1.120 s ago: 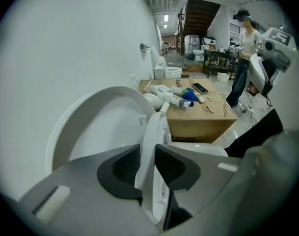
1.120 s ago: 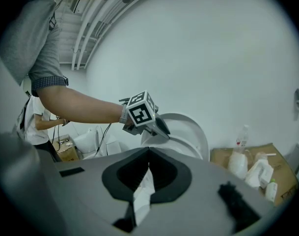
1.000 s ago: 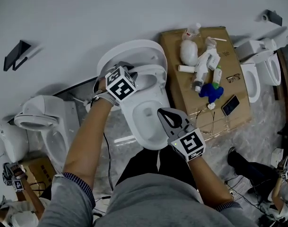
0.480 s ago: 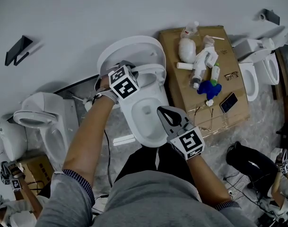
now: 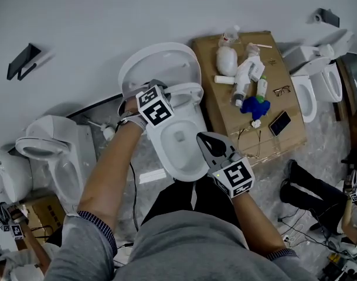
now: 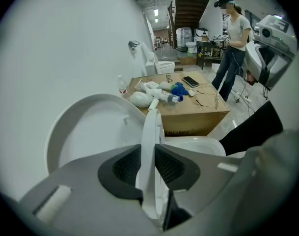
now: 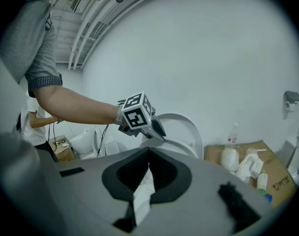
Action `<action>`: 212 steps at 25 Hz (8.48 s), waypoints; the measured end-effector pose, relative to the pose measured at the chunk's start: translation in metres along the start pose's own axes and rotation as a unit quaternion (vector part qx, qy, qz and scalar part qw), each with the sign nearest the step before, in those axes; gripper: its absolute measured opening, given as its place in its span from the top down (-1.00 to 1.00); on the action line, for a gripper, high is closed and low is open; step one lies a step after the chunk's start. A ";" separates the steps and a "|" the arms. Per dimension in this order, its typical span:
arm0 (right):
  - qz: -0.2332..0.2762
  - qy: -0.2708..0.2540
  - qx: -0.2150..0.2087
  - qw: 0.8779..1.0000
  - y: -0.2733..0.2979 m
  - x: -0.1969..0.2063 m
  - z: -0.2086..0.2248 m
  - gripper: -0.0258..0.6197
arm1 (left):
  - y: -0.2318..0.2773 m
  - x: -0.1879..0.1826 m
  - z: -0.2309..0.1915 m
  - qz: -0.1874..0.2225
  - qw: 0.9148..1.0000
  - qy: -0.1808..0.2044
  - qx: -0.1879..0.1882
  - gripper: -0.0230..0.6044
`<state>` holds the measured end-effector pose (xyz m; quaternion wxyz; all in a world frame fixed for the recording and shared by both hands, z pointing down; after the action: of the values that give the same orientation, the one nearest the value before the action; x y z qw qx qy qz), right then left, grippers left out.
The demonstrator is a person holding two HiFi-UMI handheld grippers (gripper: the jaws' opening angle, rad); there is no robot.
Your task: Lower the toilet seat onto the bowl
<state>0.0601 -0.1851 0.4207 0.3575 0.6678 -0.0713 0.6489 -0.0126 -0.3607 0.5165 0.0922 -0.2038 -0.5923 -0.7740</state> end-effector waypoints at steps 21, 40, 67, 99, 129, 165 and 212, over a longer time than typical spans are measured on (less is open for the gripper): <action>-0.002 0.001 -0.036 0.999 -0.033 0.021 -0.005 0.87 | -0.008 -0.001 0.054 -0.027 1.000 0.002 -0.010 0.61; -0.009 -0.007 -0.067 0.998 -0.065 0.037 -0.012 0.87 | -0.014 0.002 0.107 -0.038 0.999 -0.004 0.002 0.59; -0.024 -0.013 -0.109 0.994 -0.101 0.090 -0.041 0.87 | 0.002 0.015 0.226 -0.039 0.997 -0.026 0.057 0.53; -0.073 -0.008 -0.145 0.987 -0.099 0.169 -0.058 0.87 | 0.042 0.048 0.350 -0.033 0.988 -0.075 0.131 0.48; -0.129 0.031 -0.142 0.981 -0.072 0.282 -0.057 0.87 | 0.109 0.087 0.431 -0.038 0.970 -0.140 0.194 0.58; -0.162 0.094 -0.106 0.976 -0.063 0.376 -0.052 0.87 | 0.216 0.140 0.493 -0.063 0.939 -0.207 0.267 0.76; -0.113 0.106 -0.122 0.980 -0.077 0.319 -0.034 0.87 | 0.113 0.100 0.422 0.132 0.898 -0.405 0.113 0.90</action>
<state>0.1224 0.0080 0.6803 0.5127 0.5504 -0.0356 0.6580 0.0277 0.0205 0.7493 -0.0322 -0.5641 -0.6297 -0.5331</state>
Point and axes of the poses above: the fingertips, and each gripper's own axes: y forward along the fingers, z to its right, x out of its underside, the point moved 3 cm from there along -y, backward along the fingers, and after that the axes turned 1 degree about -y, right-handed, at the moved point
